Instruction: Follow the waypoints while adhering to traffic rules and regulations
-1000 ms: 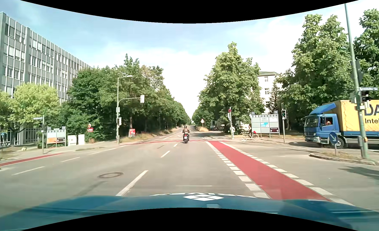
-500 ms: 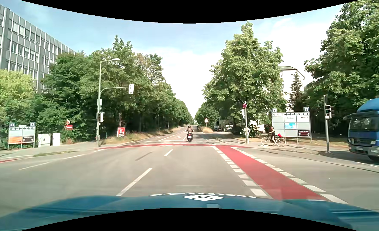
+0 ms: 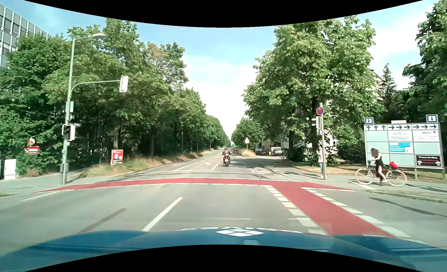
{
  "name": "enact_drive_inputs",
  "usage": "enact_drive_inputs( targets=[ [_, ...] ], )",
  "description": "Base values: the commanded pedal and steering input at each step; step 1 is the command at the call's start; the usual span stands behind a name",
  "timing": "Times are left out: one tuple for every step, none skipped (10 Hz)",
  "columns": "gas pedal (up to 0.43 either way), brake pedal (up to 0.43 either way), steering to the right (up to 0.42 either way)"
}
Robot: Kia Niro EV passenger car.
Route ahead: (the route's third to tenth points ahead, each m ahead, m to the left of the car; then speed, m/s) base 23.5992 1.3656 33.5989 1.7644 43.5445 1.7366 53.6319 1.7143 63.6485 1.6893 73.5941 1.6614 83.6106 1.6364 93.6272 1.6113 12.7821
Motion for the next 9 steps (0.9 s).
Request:
enact_drive_inputs(
  targets=[
    [0.331,0.0,-0.006],
    [0.319,0.0,-0.006],
    [0.28,0.0,-0.006],
    [0.177,0.0,-0.006],
    [0.13,0.0,-0.006],
    [0.13,0.0,-0.006],
    [0.13,0.0,-0.006],
    [0.13,0.0,-0.006],
    [0.13,0.0,-0.007]
  ],
)
